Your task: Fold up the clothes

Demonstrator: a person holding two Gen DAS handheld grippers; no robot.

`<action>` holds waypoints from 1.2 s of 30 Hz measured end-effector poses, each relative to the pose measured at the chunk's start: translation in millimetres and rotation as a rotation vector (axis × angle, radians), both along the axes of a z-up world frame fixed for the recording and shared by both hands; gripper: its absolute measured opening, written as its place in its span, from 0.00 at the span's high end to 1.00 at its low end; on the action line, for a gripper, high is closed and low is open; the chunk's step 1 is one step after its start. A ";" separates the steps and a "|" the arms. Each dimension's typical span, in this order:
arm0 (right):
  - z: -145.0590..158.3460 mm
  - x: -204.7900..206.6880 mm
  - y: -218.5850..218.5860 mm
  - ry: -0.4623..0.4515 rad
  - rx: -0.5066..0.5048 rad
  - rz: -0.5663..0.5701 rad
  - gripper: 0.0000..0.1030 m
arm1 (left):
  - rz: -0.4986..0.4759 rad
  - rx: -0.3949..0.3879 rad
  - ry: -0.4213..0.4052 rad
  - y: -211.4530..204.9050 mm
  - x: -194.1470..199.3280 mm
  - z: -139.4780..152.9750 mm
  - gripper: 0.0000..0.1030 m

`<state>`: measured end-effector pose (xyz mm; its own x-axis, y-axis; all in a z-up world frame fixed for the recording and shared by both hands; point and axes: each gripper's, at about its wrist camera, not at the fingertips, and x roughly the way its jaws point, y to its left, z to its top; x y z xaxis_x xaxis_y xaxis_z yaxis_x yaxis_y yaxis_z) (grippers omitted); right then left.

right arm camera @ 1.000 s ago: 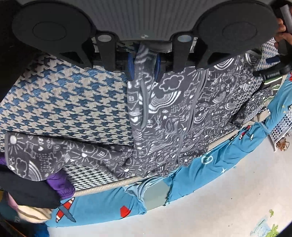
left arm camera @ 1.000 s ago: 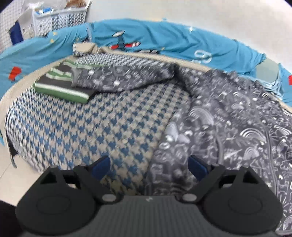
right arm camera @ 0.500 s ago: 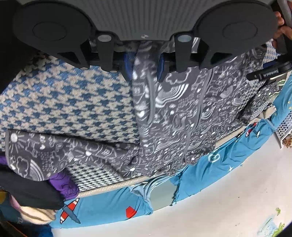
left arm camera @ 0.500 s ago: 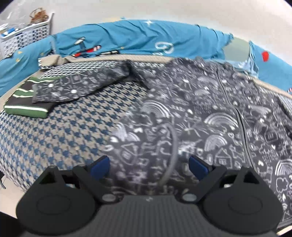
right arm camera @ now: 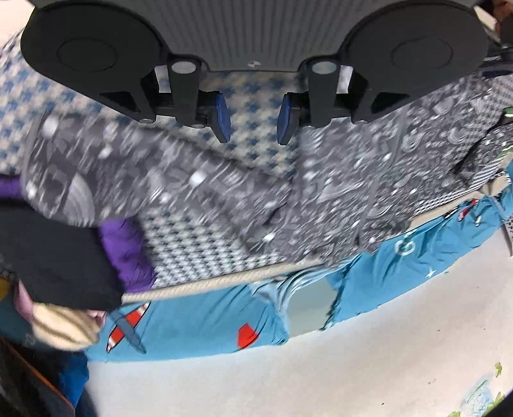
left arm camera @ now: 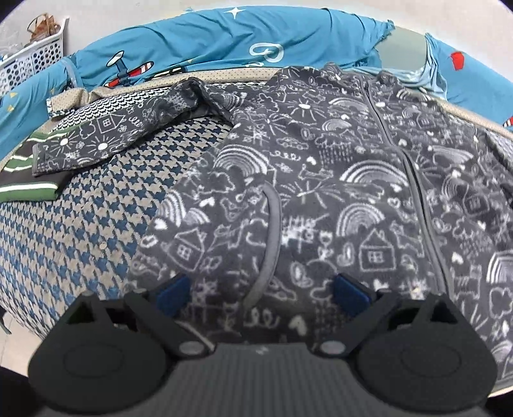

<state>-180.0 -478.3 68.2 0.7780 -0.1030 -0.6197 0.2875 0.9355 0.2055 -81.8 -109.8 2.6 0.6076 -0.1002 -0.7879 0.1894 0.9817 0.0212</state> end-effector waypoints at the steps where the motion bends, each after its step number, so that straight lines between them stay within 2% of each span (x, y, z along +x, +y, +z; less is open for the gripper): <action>1: 1.2 2.5 -7.0 0.002 -0.009 0.000 0.69 | -0.003 -0.017 -0.008 -0.2 0.8 3.1 0.06; 5: 5.7 13.0 -32.4 0.006 -0.055 0.007 0.69 | -0.033 -0.035 -0.040 -10.5 5.8 15.2 0.06; 8: 7.8 23.0 -47.2 0.004 -0.102 0.020 0.69 | -0.084 -0.040 -0.029 -23.7 16.4 19.5 0.06; 12: 5.3 42.1 -60.9 0.006 -0.172 0.032 0.69 | -0.174 -0.033 -0.028 -43.4 32.7 25.2 0.06; 17: -6.7 70.1 -70.8 0.038 -0.198 0.068 0.69 | -0.293 -0.014 -0.063 -64.6 46.7 26.1 0.05; 19: -13.4 79.1 -75.1 0.054 -0.200 0.068 0.69 | -0.305 -0.024 -0.057 -68.2 48.3 20.9 0.05; 23: -27.9 96.0 -89.7 0.089 -0.180 0.059 0.69 | -0.301 -0.072 0.007 -70.8 51.5 10.4 0.05; 25: -34.5 102.4 -94.7 0.105 -0.170 0.054 0.69 | -0.303 -0.072 0.006 -72.6 52.0 8.3 0.05; 29: -45.1 111.5 -98.2 0.128 -0.167 0.063 0.64 | -0.288 -0.093 0.022 -70.2 56.0 5.0 0.05; 36: -56.0 123.2 -87.0 0.152 -0.256 0.096 0.61 | -0.281 -0.095 0.032 -71.9 58.3 1.8 0.04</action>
